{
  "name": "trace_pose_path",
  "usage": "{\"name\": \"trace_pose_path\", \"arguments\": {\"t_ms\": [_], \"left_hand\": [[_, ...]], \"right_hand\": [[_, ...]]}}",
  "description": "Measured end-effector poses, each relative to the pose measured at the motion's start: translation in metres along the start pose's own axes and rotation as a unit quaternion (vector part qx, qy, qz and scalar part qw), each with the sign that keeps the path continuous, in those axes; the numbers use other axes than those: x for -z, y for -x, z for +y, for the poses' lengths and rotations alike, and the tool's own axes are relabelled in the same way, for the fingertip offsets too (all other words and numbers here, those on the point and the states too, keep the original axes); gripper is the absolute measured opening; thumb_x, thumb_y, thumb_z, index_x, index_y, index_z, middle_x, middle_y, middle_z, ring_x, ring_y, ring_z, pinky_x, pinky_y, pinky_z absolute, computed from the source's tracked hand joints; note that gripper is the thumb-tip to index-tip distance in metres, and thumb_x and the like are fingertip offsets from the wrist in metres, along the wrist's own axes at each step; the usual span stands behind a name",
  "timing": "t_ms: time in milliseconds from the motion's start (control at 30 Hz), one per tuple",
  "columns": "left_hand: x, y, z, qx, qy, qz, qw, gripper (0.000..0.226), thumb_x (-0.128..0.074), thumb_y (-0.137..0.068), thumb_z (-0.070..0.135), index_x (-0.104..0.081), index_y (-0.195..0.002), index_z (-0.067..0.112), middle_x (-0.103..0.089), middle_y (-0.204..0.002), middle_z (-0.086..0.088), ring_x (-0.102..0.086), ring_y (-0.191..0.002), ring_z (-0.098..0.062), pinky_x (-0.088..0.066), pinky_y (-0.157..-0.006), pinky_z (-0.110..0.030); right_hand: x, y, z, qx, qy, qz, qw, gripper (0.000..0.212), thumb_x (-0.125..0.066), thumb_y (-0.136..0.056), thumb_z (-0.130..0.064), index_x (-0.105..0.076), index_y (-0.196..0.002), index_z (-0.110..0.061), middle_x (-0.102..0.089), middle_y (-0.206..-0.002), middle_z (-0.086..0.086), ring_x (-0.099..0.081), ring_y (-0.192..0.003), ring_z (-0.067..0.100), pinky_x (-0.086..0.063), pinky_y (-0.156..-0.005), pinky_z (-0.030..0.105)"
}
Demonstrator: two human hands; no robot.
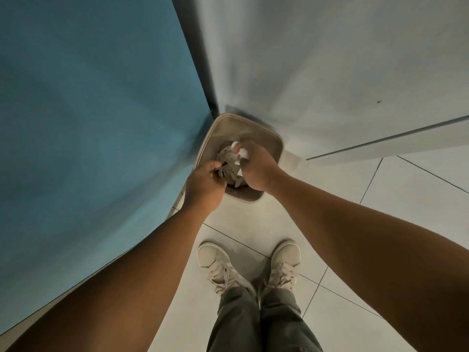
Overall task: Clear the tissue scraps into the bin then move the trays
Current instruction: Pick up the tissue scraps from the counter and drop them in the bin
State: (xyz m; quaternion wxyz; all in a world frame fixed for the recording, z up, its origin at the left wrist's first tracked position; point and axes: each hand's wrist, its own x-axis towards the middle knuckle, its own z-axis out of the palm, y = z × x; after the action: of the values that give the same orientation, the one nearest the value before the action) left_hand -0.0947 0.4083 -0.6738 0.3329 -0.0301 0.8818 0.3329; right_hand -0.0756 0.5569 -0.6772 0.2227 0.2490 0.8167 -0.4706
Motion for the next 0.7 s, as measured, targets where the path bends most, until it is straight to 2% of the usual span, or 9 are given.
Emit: {"name": "trace_pose_path", "arguments": {"t_ms": [100,233,367,433,500,633,700], "left_hand": [[0.006,-0.004,-0.007,-0.016,-0.015,0.003,1.0,0.04,-0.06,-0.091,0.018,-0.058,-0.131,0.022,-0.063,-0.128,-0.001,-0.058,-0.118,-0.017,-0.045,-0.089,-0.023],[0.014,-0.011,-0.011,-0.02,-0.017,0.011,1.0,0.042,-0.06,-0.091,0.013,-0.057,-0.132,0.023,-0.062,-0.129,0.001,-0.058,-0.117,-0.013,-0.043,-0.087,-0.019],[0.023,-0.002,-0.003,-0.023,-0.007,0.014,1.0,0.044,-0.06,-0.091,0.011,-0.057,-0.133,0.022,-0.061,-0.132,0.0,-0.059,-0.119,-0.015,-0.042,-0.089,-0.019],[0.03,0.012,0.01,-0.019,-0.009,0.016,1.0,0.044,-0.06,-0.091,0.012,-0.055,-0.134,0.023,-0.06,-0.134,0.0,-0.059,-0.118,-0.015,-0.041,-0.086,-0.017],[0.041,0.032,0.027,-0.023,-0.019,0.02,0.999,0.045,-0.06,-0.092,0.015,-0.055,-0.135,0.023,-0.06,-0.135,0.001,-0.058,-0.119,-0.016,-0.041,-0.089,-0.019],[0.075,0.088,0.078,-0.071,-0.044,0.034,0.996,0.047,-0.062,-0.091,0.016,-0.054,-0.137,0.019,-0.06,-0.135,-0.002,-0.057,-0.123,-0.021,-0.04,-0.099,-0.022],[0.097,0.122,0.109,-0.095,-0.051,0.037,0.994,0.048,-0.063,-0.091,0.016,-0.053,-0.138,0.018,-0.059,-0.136,-0.002,-0.056,-0.123,-0.02,-0.036,-0.096,-0.017]], "right_hand": [[-0.013,-0.019,0.011,-0.014,0.044,-0.032,0.998,0.047,-0.054,-0.094,-0.016,-0.044,-0.138,-0.029,-0.052,-0.135,0.008,-0.052,-0.116,0.024,-0.042,-0.092,0.027],[-0.014,-0.022,0.024,-0.022,0.099,-0.026,0.995,0.065,-0.06,-0.092,-0.023,-0.031,-0.149,-0.029,-0.049,-0.143,0.005,-0.05,-0.126,0.028,-0.041,-0.103,0.033],[0.004,0.001,0.02,-0.03,0.066,0.023,0.997,0.051,-0.051,-0.092,-0.014,-0.045,-0.142,-0.027,-0.057,-0.134,0.006,-0.055,-0.118,0.028,-0.046,-0.093,0.03],[0.019,0.023,0.01,-0.027,0.067,0.034,0.997,0.045,-0.049,-0.091,-0.015,-0.052,-0.134,-0.03,-0.063,-0.126,0.005,-0.06,-0.11,0.028,-0.043,-0.081,0.025],[0.036,0.049,-0.004,-0.03,0.069,0.041,0.996,0.045,-0.05,-0.091,-0.017,-0.052,-0.134,-0.031,-0.063,-0.125,0.005,-0.06,-0.108,0.028,-0.04,-0.076,0.023],[0.078,0.113,-0.05,-0.023,0.05,0.055,0.997,0.045,-0.053,-0.093,-0.02,-0.049,-0.136,-0.031,-0.06,-0.128,0.002,-0.058,-0.109,0.022,-0.04,-0.075,0.019],[0.099,0.148,-0.08,0.011,0.04,0.068,0.997,0.043,-0.055,-0.092,-0.019,-0.051,-0.135,-0.028,-0.06,-0.129,0.0,-0.057,-0.114,0.021,-0.039,-0.084,0.019]]}}
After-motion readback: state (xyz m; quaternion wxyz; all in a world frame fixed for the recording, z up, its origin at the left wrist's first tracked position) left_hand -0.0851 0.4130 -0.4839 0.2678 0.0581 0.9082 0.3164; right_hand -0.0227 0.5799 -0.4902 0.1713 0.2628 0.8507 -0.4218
